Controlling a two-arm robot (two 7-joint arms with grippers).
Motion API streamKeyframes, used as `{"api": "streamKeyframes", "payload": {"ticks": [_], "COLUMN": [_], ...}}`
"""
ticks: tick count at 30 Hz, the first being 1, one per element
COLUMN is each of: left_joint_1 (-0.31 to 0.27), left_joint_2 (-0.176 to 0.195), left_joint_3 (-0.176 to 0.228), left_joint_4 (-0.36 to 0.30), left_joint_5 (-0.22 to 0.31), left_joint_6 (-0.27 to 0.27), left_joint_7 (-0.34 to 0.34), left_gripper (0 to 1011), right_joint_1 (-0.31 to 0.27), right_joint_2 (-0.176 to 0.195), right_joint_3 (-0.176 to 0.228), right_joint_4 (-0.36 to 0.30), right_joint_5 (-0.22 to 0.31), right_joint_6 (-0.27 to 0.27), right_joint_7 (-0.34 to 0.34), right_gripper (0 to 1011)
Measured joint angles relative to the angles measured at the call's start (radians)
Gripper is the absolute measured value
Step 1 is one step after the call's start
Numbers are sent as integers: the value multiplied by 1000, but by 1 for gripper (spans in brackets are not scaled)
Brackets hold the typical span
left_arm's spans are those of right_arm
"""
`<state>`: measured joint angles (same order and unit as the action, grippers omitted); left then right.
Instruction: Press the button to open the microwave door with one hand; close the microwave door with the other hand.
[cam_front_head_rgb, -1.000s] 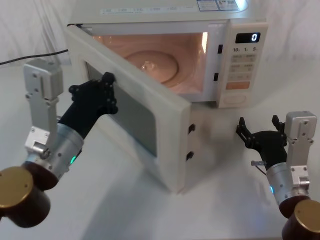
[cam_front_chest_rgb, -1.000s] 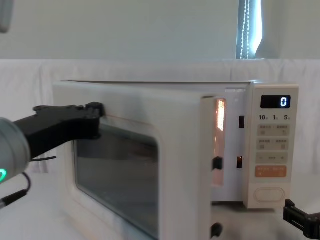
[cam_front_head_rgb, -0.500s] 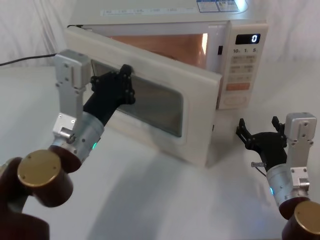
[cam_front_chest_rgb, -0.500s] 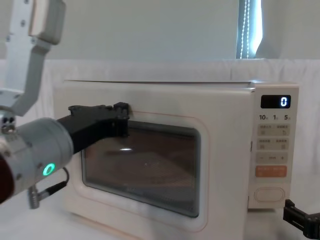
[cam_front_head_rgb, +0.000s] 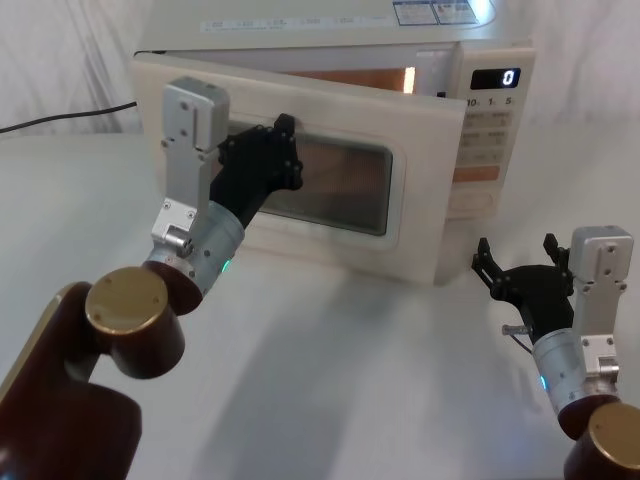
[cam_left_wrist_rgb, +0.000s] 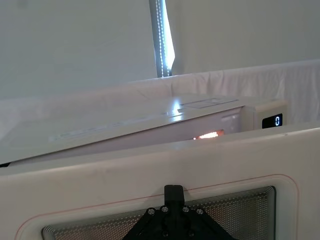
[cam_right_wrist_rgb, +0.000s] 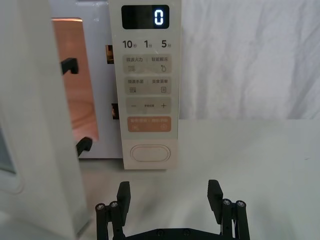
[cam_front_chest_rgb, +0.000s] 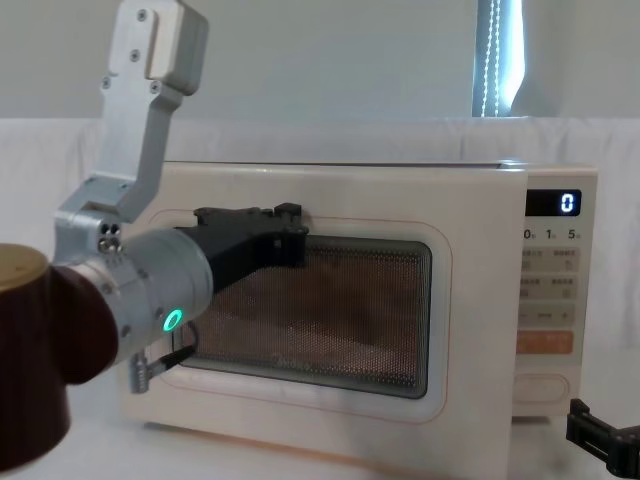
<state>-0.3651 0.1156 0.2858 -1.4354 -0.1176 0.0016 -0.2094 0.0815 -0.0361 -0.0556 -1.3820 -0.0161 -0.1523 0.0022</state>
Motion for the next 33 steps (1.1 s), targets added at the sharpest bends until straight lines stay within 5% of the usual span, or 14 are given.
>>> {"api": "streamKeyframes", "payload": {"ticks": [33], "left_joint_1": [-149], "left_joint_2": [-95], "left_joint_3": [30], "left_joint_4": [197], "left_joint_5": [56], "left_joint_6": [-36], "left_joint_7": [23], "left_gripper": [0], "right_joint_1": [0], "right_joint_2": [0], "right_joint_3": [0], "right_joint_4": [0], "right_joint_5": [0], "right_joint_6": [0], "right_joint_7": [0], "right_gripper": [1000]}}
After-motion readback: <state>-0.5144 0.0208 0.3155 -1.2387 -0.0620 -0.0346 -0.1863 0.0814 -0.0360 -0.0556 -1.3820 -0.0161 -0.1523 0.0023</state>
